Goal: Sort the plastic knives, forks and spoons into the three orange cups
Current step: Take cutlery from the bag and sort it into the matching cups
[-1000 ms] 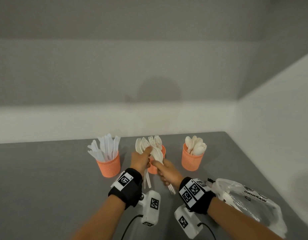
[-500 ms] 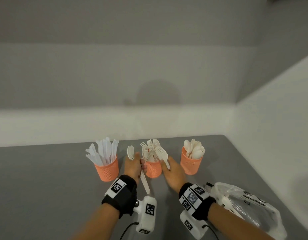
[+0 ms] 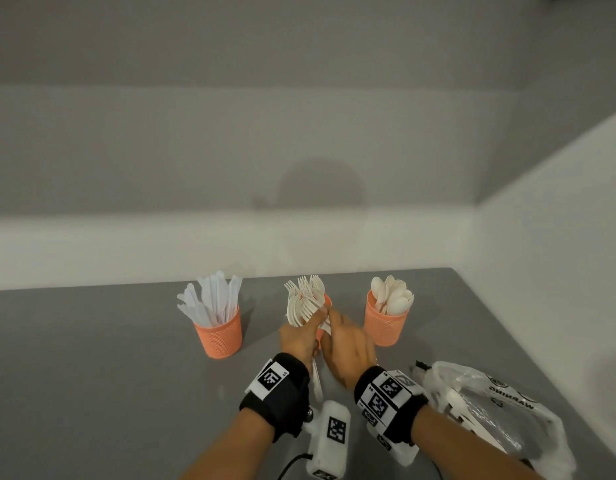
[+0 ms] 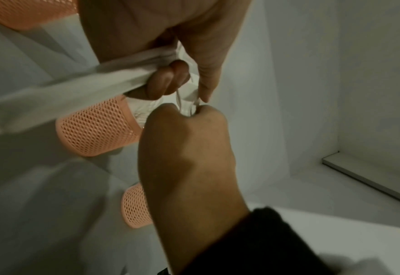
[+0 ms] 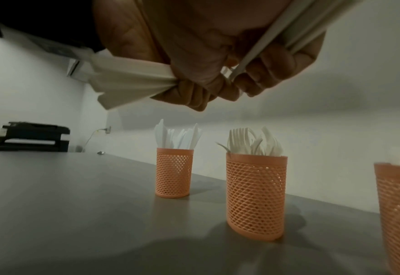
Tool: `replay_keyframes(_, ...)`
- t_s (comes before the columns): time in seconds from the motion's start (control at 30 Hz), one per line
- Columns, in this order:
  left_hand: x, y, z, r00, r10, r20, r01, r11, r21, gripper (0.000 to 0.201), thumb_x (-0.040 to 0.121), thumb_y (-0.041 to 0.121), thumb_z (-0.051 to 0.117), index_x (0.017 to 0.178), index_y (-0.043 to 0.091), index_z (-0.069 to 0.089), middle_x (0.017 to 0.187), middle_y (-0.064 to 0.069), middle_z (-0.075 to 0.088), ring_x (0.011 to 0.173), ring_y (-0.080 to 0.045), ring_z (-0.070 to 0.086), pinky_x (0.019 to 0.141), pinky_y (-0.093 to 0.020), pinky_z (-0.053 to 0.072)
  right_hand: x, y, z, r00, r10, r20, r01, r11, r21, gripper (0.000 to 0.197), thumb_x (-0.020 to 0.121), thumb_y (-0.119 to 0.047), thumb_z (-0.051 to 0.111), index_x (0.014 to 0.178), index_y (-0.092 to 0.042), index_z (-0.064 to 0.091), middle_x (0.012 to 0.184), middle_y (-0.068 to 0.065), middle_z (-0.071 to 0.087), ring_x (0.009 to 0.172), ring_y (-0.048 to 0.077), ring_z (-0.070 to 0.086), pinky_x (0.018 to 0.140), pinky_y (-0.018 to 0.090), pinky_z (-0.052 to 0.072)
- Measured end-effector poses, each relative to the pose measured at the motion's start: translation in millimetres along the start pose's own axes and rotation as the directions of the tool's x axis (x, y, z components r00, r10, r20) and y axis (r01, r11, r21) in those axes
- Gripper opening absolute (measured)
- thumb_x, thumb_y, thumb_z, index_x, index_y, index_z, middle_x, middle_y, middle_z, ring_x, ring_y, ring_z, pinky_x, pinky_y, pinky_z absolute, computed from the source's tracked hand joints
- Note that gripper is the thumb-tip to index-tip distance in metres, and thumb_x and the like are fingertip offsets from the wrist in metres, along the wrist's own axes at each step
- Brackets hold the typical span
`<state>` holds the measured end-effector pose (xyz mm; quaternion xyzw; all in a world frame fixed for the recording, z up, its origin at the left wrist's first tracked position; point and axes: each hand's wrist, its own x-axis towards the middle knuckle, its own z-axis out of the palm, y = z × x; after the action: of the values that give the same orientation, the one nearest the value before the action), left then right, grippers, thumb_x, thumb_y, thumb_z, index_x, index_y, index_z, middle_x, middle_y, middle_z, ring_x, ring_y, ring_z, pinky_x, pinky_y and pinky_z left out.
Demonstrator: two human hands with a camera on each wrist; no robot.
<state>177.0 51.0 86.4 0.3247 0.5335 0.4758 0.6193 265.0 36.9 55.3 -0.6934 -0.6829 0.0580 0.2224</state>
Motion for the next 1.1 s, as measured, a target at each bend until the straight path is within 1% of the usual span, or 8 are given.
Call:
replay_keyframes(0.23,11,-4,-3,0.999,-0.017,0.051,0.018,1.0,-0.011,0.031,0.093,0.01,0.039,0.063,0.008,0.046,0.031,0.005,0.038,0.025,-0.005,0.033,0.03,-0.013,0.027,-5,15,-9,0.998,0.064,0.0,-0.062,0.972,0.227,0.053,0.082,-0.042,0.059,0.128,-0.02,0.045,0.108,0.0,0.067,0.097,0.021,0.064,0.07,0.024,0.041)
replay_keyframes(0.37,22,-2,-14,0.997,-0.048,0.068,0.05,0.998,-0.031,0.035,0.097,0.014,0.032,0.071,0.006,0.053,0.043,0.0,0.053,0.036,-0.008,0.051,0.036,-0.015,0.041,-8,29,-16,0.984,0.137,0.117,-0.17,0.916,0.363,0.047,0.082,-0.055,0.058,0.112,-0.02,0.052,0.091,-0.006,0.065,0.084,0.015,0.062,0.07,0.023,0.039)
replay_keyframes(0.57,37,13,-21,0.999,-0.032,0.005,0.033,0.994,-0.106,0.03,0.099,0.017,0.032,0.075,0.008,0.048,0.059,-0.007,0.056,0.039,-0.01,0.058,0.049,-0.024,0.047,13,62,-21,0.952,0.243,0.186,-0.305,0.713,0.632,0.014,0.097,-0.025,0.04,0.093,-0.019,0.052,0.082,-0.003,0.051,0.078,0.013,0.049,0.078,0.029,0.037)
replay_keyframes(0.63,42,22,-17,1.0,-0.002,0.003,0.003,0.994,-0.106,0.025,0.099,0.014,0.038,0.074,0.012,0.046,0.066,-0.005,0.048,0.045,-0.01,0.059,0.049,-0.024,0.049,26,74,-22,0.934,0.308,0.181,-0.335,0.582,0.74,0.018,0.091,-0.02,0.037,0.091,-0.02,0.056,0.076,-0.005,0.048,0.062,0.003,0.047,0.064,0.02,0.039)
replay_keyframes(0.7,50,30,-14,0.999,0.053,0.012,-0.051,0.996,-0.076,0.029,0.096,0.005,0.04,0.068,0.014,0.042,0.062,-0.005,0.045,0.039,-0.007,0.056,0.043,-0.02,0.047,39,83,-31,0.917,0.376,0.134,-0.311,0.462,0.83,0.018,0.083,-0.01,0.036,0.08,-0.011,0.054,0.07,-0.001,0.044,0.052,0.004,0.043,0.048,0.014,0.036)
replay_keyframes(0.83,69,51,-6,0.97,0.244,0.017,-0.243,0.969,-0.045,0.03,0.096,0.004,0.041,0.068,0.014,0.043,0.04,0.004,0.045,0.032,-0.005,0.042,0.037,-0.016,0.04,58,96,-62,0.88,0.47,0.067,-0.249,0.338,0.907,0.017,0.072,-0.006,0.036,0.065,-0.012,0.049,0.05,-0.004,0.045,0.046,0.007,0.041,0.055,0.022,0.036)
replay_keyframes(0.93,78,68,6,0.94,0.341,-0.004,-0.34,0.937,-0.084,0.021,0.094,0.015,0.051,0.073,0.017,0.048,0.035,0.01,0.042,0.034,-0.003,0.041,0.043,-0.018,0.04,75,104,-76,0.861,0.508,0.041,-0.174,0.217,0.961,0.005,0.057,-0.015,0.038,0.058,-0.012,0.042,0.041,-0.01,0.039,0.037,0.003,0.032,0.052,0.022,0.027)
replay_keyframes(1.1,90,89,29,0.909,0.418,-0.008,-0.417,0.906,-0.072,0.033,0.094,0.035,0.05,0.065,0.019,0.044,0.035,0.01,0.042,0.041,-0.007,0.042,0.059,-0.026,0.038,101,110,-71,0.816,0.578,0.011,-0.187,0.246,0.951,0.039,0.075,-0.022,0.063,0.049,-0.015,0.034,0.037,-0.008,0.031,0.039,0.01,0.032,0.055,0.028,0.033)
